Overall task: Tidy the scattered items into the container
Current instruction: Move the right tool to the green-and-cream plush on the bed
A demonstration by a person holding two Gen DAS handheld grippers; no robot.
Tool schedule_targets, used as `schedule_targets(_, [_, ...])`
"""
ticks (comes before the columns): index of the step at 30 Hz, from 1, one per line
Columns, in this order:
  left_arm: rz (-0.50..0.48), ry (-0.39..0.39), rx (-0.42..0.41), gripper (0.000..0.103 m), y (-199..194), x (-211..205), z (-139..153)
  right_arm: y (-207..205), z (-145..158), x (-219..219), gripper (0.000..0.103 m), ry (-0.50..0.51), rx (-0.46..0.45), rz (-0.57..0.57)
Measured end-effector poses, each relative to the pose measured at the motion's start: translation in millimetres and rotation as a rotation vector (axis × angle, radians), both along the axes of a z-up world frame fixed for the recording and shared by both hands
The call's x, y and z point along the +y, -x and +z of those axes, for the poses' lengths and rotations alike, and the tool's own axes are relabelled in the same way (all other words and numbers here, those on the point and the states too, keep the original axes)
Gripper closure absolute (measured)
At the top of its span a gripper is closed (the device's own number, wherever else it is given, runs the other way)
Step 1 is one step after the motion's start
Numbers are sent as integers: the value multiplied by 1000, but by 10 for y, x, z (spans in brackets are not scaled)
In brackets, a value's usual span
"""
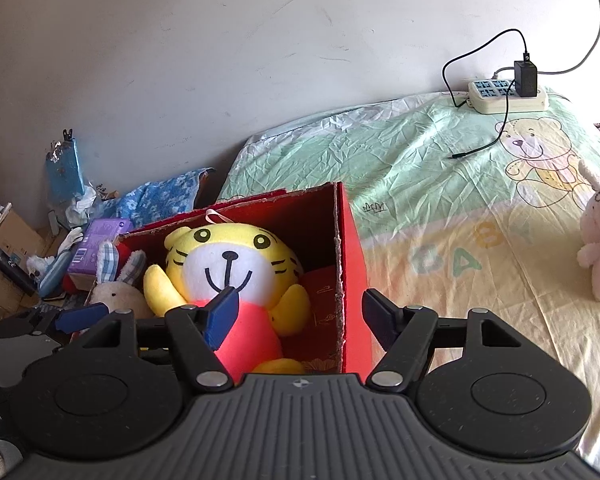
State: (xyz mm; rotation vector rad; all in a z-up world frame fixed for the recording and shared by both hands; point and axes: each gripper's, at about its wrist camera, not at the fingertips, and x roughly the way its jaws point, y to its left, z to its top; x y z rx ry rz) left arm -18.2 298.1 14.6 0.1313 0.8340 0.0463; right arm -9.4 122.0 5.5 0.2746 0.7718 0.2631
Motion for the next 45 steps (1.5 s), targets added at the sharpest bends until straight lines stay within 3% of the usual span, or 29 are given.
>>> schedule_targets(6, [27, -14, -50, 0, 12, -277, 157, -29, 9, -275, 32, -8, -8, 36])
schedule_targets(15, [-23, -62, -43, 0, -65, -964, 111, -47, -116, -964, 32, -47, 28, 10])
schedule_targets(19, [-66, -96, -76, 0, -47, -1343, 120, -51, -248, -1323, 32, -80, 74, -23])
schedule_targets(26, [-233, -90, -146, 0, 79, -2107, 94, -26, -532, -2188, 32, -81, 162, -198])
schedule_targets(30, [-332, -50, -108, 0, 63, -2522, -79, 30, -654, -2645, 32, -72, 192, -294])
schedule_targets(34, [-410, 41, -53, 5, -50, -2870, -191, 87, -672, -3047, 32, -76, 186, -391])
schedule_targets(38, [-535, 98, -67, 6, -105, -3288, -230, 95, -633, -3429, 32, -103, 160, -491])
schedule_targets(45, [-714, 104, -31, 14, -205, -4006, -449, -104, -788, -3861, 32, -170, 212, -525])
